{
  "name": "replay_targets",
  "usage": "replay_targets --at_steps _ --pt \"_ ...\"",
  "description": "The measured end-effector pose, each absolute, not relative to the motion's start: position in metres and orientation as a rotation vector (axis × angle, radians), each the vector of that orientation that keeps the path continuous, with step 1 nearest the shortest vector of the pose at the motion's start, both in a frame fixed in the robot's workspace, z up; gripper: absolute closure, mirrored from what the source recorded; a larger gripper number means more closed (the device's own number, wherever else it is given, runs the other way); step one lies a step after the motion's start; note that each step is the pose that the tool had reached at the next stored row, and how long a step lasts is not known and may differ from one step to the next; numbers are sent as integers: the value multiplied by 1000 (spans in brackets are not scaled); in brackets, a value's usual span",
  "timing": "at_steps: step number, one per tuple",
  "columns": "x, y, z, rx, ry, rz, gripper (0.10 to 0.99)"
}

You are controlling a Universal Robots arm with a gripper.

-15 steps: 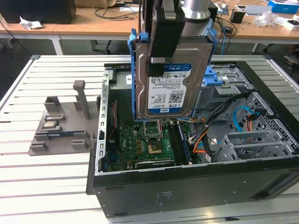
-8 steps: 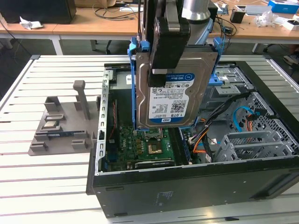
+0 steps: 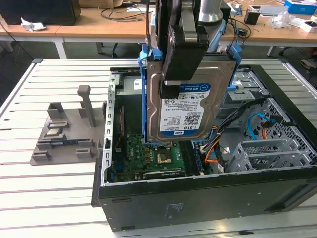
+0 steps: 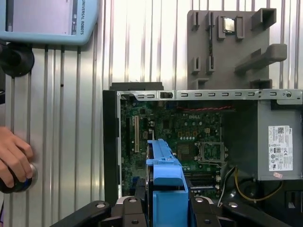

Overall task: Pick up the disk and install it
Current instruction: 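Pick up the disk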

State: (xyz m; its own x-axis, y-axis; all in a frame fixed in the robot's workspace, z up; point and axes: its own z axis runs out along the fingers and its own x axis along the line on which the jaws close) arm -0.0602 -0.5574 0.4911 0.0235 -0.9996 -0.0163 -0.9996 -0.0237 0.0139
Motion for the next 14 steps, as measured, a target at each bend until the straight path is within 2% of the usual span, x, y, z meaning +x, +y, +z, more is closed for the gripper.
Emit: replay_targets --at_steps 14 --pt "-42 -558 491 -2247 2194 35 718"
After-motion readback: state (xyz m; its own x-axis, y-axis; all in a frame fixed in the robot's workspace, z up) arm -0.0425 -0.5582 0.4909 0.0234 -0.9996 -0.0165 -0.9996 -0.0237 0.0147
